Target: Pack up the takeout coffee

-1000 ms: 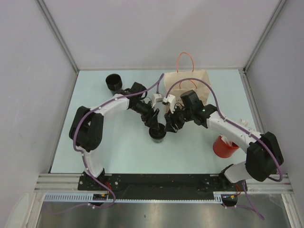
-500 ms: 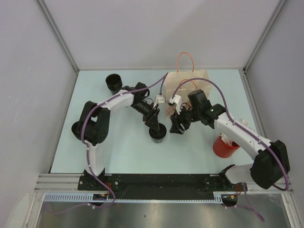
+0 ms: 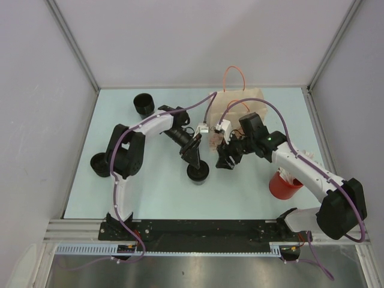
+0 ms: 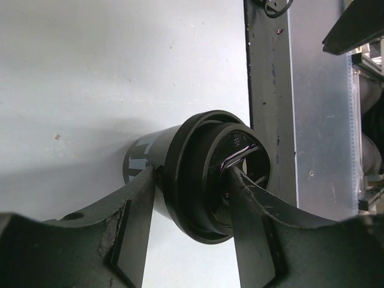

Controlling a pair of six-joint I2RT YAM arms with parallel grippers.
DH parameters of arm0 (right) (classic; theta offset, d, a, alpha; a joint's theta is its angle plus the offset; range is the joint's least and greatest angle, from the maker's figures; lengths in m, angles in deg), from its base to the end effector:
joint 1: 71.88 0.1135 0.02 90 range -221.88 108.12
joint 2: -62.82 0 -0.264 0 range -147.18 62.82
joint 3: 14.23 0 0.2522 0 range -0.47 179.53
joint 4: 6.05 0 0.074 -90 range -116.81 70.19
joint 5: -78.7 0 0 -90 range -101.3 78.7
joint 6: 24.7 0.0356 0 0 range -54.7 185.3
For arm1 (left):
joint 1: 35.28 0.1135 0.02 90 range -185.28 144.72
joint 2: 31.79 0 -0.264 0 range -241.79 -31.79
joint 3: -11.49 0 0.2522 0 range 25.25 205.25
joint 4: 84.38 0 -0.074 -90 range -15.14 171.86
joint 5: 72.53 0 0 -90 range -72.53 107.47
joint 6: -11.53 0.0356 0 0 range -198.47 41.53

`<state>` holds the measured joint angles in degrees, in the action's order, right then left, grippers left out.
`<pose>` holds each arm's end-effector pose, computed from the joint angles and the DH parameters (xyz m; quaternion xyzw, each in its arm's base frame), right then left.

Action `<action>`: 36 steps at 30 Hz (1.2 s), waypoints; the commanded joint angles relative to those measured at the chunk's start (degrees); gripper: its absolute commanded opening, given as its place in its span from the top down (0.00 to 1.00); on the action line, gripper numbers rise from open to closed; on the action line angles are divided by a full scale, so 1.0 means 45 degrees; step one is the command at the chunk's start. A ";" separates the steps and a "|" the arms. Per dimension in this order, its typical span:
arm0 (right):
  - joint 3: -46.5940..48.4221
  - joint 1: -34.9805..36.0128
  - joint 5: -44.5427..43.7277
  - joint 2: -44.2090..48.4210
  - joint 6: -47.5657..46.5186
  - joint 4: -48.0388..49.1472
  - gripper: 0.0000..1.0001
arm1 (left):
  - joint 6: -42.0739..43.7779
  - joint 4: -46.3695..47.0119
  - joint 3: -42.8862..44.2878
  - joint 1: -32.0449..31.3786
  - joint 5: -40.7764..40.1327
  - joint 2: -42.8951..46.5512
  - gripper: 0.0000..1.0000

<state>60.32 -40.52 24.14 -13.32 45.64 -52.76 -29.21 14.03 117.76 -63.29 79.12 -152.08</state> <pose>0.2261 0.1620 0.2859 -0.4811 0.7567 0.3175 0.3083 0.3287 -0.2103 0.1899 0.5159 0.6856 -0.5108 0.0531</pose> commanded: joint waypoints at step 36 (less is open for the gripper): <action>0.0435 -0.0171 0.0716 -0.1067 0.2064 0.1208 0.39 | -0.1278 0.2633 -0.1103 0.0267 -0.1473 0.3468 0.11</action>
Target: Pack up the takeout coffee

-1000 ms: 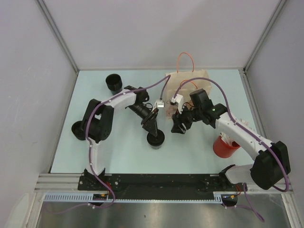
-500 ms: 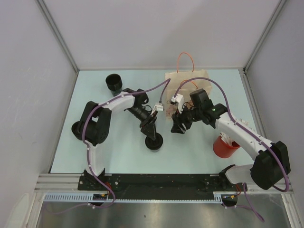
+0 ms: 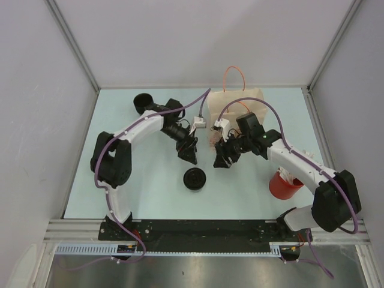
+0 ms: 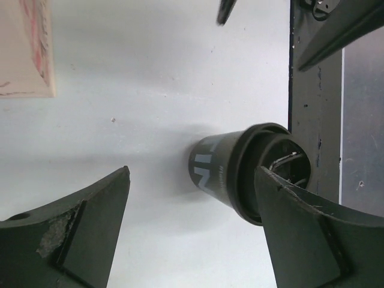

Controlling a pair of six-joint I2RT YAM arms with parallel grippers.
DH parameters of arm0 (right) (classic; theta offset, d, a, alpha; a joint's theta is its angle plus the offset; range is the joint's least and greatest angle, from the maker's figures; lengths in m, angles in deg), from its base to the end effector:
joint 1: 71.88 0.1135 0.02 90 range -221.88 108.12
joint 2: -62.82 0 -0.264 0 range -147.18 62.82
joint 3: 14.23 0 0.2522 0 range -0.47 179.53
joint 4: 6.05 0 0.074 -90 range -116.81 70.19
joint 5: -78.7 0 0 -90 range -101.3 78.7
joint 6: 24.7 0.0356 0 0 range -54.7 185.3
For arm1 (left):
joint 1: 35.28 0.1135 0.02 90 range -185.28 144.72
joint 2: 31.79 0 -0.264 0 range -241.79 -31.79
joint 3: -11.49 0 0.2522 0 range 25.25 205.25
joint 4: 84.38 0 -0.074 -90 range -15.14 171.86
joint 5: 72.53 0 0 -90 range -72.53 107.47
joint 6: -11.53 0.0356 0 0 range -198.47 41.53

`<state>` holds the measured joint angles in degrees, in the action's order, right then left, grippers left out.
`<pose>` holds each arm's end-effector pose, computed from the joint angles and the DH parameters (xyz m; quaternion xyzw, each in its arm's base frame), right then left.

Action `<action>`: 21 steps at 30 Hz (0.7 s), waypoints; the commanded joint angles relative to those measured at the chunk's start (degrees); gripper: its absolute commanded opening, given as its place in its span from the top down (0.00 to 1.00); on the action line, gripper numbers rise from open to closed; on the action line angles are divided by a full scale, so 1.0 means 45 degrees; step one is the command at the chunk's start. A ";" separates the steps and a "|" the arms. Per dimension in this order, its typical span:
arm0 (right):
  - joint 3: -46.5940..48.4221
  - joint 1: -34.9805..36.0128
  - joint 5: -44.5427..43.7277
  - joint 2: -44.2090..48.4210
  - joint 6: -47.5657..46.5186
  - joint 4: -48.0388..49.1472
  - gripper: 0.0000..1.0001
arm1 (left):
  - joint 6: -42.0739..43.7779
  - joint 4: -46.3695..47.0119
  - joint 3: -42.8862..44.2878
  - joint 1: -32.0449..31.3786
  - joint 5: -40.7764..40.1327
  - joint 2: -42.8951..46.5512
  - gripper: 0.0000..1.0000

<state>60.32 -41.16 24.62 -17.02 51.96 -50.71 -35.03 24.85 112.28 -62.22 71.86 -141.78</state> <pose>0.2393 0.1665 0.2714 -0.4331 0.7889 0.3356 0.2782 0.3218 -0.1960 0.2280 0.5433 0.7011 -0.4394 0.1423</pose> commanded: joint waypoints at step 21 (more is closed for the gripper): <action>0.0726 0.2564 -0.1087 0.1041 -0.3594 -0.0223 0.46 | -0.1625 0.1673 -0.3223 0.2937 -0.0018 0.3681 0.07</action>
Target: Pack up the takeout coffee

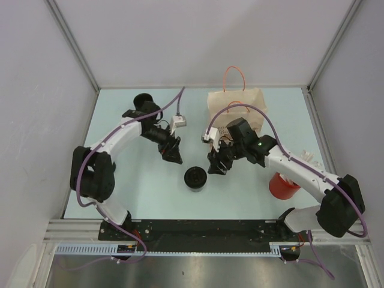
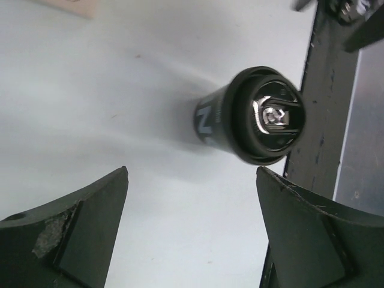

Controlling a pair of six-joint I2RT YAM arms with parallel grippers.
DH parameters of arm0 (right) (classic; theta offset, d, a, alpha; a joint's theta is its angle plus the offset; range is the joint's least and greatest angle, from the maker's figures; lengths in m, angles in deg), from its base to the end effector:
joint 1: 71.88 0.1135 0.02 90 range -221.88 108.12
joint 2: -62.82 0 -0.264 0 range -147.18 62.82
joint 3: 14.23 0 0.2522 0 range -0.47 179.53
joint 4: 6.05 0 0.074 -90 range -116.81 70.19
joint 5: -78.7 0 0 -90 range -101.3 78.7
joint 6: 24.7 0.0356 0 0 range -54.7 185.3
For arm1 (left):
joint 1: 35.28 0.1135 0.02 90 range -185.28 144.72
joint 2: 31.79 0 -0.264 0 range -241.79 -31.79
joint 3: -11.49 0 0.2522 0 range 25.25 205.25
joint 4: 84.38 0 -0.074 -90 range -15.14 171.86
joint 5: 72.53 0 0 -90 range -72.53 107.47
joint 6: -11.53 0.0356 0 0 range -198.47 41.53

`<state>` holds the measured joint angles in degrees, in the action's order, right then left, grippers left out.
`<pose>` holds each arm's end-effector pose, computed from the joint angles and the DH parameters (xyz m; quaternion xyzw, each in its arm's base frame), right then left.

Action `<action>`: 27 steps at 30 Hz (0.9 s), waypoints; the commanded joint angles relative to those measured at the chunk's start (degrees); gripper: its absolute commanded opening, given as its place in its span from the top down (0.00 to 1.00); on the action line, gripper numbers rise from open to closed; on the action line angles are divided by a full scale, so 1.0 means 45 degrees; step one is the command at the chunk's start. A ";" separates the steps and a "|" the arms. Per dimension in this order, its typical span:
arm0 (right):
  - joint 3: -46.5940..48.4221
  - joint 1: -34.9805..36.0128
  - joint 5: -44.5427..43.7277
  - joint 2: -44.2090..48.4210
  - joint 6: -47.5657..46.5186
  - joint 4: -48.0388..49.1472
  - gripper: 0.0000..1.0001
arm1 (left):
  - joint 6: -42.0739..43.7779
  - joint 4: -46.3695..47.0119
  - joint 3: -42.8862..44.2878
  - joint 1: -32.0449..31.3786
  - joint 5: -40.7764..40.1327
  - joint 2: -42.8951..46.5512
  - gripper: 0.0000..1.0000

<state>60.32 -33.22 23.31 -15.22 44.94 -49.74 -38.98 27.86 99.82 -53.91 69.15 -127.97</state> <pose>0.2117 0.1952 0.2806 -0.5323 0.7201 0.3288 0.3000 0.2963 -0.1294 0.2485 0.4814 0.7540 -0.4049 0.1891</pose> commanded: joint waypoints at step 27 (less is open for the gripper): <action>0.2154 0.4379 -0.3022 -0.2345 -0.4304 -0.1455 0.59 | -0.2505 0.3328 -0.1824 0.1914 -0.0215 0.1842 0.01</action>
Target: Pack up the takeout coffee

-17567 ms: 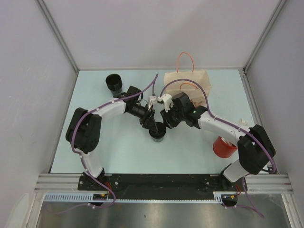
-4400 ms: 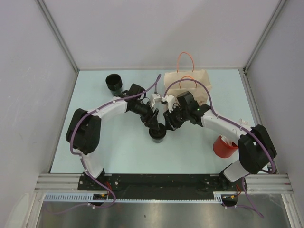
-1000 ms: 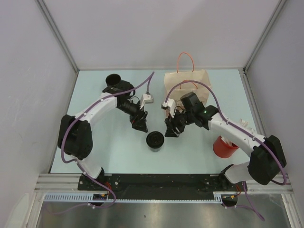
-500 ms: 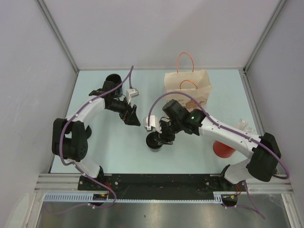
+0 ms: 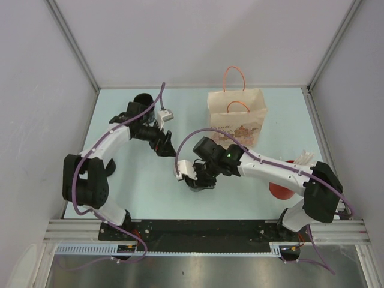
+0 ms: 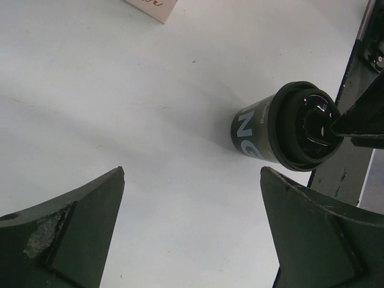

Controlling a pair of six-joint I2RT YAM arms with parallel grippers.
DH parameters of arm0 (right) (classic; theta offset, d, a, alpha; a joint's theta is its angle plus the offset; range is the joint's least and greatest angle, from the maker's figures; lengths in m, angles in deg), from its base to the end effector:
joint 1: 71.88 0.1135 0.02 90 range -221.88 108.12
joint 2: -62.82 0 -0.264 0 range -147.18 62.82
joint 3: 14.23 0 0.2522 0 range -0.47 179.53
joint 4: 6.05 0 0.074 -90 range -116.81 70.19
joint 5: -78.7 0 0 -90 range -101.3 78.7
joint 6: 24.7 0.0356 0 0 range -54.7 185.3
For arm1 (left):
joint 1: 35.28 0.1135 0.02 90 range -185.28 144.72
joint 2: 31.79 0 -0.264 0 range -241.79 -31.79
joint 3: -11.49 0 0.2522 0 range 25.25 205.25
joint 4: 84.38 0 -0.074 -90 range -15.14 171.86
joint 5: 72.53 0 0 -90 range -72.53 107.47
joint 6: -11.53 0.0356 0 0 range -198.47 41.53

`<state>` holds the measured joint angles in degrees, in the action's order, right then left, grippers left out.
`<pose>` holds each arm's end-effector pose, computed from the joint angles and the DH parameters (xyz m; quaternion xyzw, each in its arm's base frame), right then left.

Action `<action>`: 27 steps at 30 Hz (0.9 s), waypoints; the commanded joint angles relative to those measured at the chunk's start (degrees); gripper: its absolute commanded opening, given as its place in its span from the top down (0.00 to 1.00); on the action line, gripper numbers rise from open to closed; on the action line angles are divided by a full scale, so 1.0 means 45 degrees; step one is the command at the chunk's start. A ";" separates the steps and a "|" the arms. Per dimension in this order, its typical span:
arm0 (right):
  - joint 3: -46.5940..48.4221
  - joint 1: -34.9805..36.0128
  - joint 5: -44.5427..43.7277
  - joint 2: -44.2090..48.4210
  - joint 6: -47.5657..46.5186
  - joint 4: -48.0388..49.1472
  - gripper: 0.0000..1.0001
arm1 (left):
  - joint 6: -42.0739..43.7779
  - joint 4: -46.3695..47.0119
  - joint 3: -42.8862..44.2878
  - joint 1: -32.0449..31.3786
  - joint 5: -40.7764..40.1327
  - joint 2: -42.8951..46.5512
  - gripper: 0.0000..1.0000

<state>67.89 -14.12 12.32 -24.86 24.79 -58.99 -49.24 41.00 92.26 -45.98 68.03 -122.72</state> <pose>0.1565 0.2749 0.2619 -0.7488 0.5744 0.2346 0.2331 0.3031 -0.0853 0.2456 0.3889 0.7976 -0.3795 0.2619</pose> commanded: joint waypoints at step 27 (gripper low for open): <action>0.1878 0.0740 -0.3471 -0.1023 0.3571 0.1949 0.97 | -0.0188 0.0506 -0.0261 0.0210 0.0150 0.0774 0.01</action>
<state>71.73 -10.45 -1.71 -28.45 36.03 -52.15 -49.61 41.98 91.56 -45.48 67.99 -121.98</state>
